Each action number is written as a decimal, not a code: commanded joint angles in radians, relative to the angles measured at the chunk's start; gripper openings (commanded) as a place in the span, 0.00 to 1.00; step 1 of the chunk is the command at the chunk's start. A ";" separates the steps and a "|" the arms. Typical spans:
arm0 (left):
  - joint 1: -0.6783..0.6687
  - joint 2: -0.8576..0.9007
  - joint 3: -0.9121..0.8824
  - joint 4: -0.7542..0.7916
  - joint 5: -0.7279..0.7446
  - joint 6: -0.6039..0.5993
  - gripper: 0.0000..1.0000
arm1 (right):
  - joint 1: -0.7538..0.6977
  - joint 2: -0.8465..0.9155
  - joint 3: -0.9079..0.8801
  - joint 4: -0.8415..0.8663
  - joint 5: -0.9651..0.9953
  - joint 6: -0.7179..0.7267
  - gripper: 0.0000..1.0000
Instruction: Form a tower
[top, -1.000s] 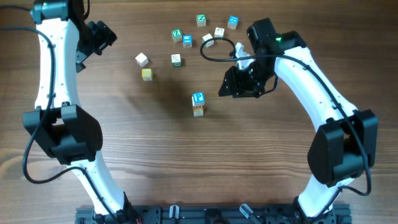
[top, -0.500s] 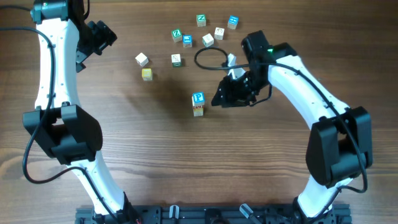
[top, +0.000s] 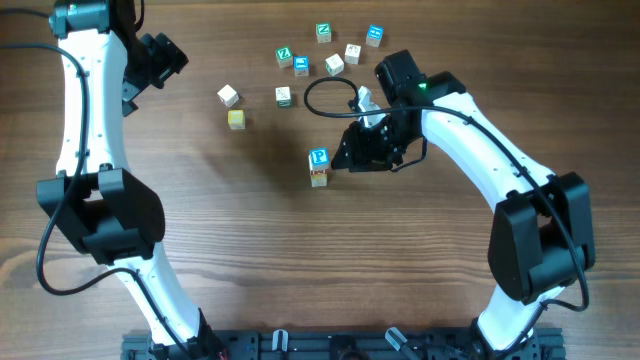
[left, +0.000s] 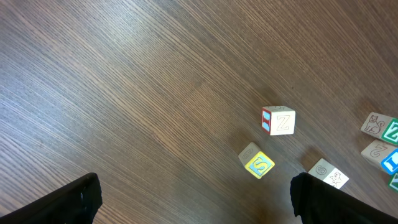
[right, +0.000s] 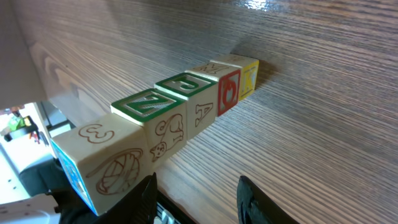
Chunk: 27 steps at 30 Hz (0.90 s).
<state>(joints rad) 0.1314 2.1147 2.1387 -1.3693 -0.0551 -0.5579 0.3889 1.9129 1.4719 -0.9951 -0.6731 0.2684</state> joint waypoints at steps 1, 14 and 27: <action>0.000 -0.003 0.008 0.000 -0.002 0.004 1.00 | 0.020 -0.019 -0.011 0.014 -0.024 0.023 0.43; 0.000 -0.003 0.008 0.000 -0.002 0.004 1.00 | 0.019 -0.019 -0.011 0.082 0.088 0.057 0.43; 0.000 -0.003 0.008 0.000 -0.002 0.004 1.00 | 0.019 -0.019 -0.011 0.188 0.143 0.132 0.44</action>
<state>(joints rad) 0.1314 2.1147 2.1387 -1.3693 -0.0551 -0.5583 0.4065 1.9129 1.4673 -0.8158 -0.6006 0.3630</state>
